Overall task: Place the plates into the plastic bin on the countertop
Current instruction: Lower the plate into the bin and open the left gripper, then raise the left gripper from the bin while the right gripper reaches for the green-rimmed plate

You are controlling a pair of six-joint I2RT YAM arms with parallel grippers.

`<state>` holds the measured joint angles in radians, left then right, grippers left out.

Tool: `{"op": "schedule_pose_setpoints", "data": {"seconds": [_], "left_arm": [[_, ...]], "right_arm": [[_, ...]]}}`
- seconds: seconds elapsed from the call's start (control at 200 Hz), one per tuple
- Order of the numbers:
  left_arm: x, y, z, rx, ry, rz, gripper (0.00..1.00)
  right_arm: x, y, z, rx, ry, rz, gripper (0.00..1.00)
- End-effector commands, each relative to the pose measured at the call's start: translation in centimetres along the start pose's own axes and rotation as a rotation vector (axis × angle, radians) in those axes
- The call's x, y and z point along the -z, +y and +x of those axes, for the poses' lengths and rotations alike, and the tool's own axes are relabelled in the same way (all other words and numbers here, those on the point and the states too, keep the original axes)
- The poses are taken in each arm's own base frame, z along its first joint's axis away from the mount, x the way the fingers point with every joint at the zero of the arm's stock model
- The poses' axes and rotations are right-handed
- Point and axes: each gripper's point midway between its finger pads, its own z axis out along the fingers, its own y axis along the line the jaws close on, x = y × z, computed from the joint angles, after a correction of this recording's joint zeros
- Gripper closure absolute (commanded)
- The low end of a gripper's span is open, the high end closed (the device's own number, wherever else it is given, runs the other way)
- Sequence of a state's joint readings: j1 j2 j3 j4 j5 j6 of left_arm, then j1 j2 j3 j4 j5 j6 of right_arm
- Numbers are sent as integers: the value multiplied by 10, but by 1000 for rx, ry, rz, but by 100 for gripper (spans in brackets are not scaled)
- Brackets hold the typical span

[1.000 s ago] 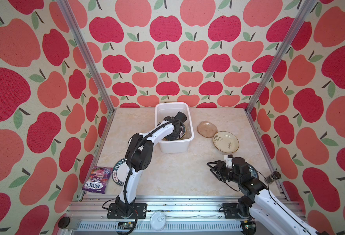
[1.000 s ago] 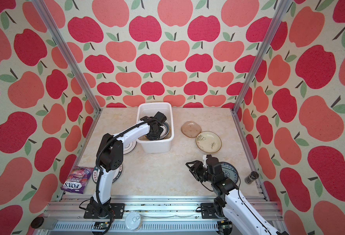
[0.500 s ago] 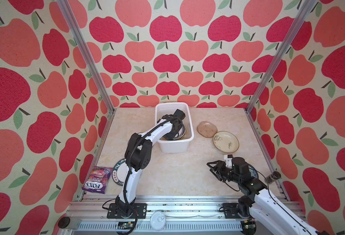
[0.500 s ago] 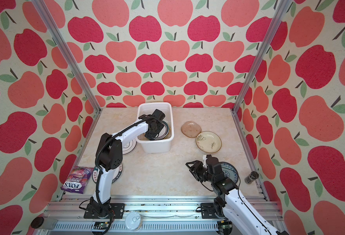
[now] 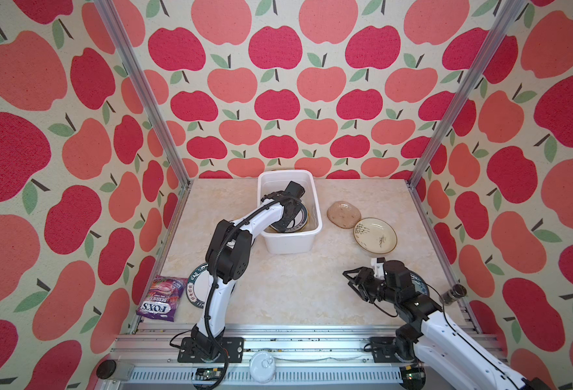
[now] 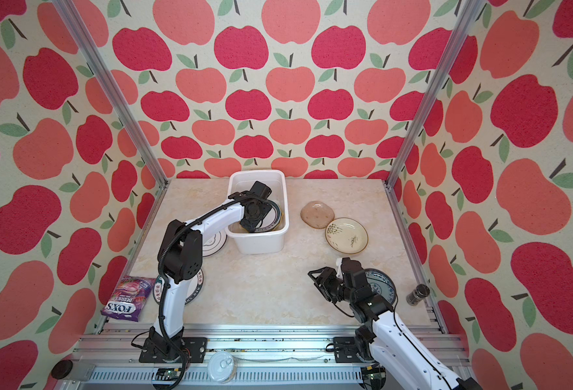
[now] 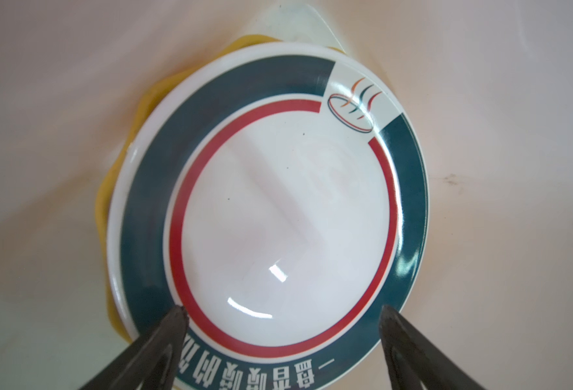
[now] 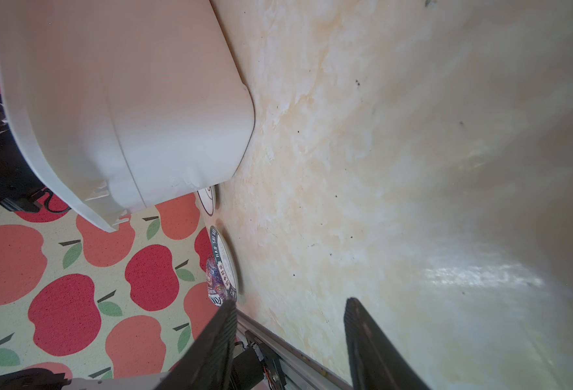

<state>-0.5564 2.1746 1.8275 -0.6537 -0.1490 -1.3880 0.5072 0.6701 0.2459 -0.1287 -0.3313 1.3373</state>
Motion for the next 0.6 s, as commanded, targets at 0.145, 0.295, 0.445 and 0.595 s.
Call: {"op": "schedule_pose_setpoints", "data": {"seconds": [0.145,0.295,0.445,0.595], "left_arm": [[49,-21,-25,-38,-45,97,0],[64,-23,-24,-55,-31,120,1],[80,-30,-23,-78,-8,171,1],[108,-59,-30,-186,-30,306,1]], "right_arm": [[-2,-2,-1,-16,3,3,45],[-5,-3,-1,-19,9,10,45],[-7,-3,-2,-23,10,16,44],[-9,-3,-3,-22,14,16,43]]}}
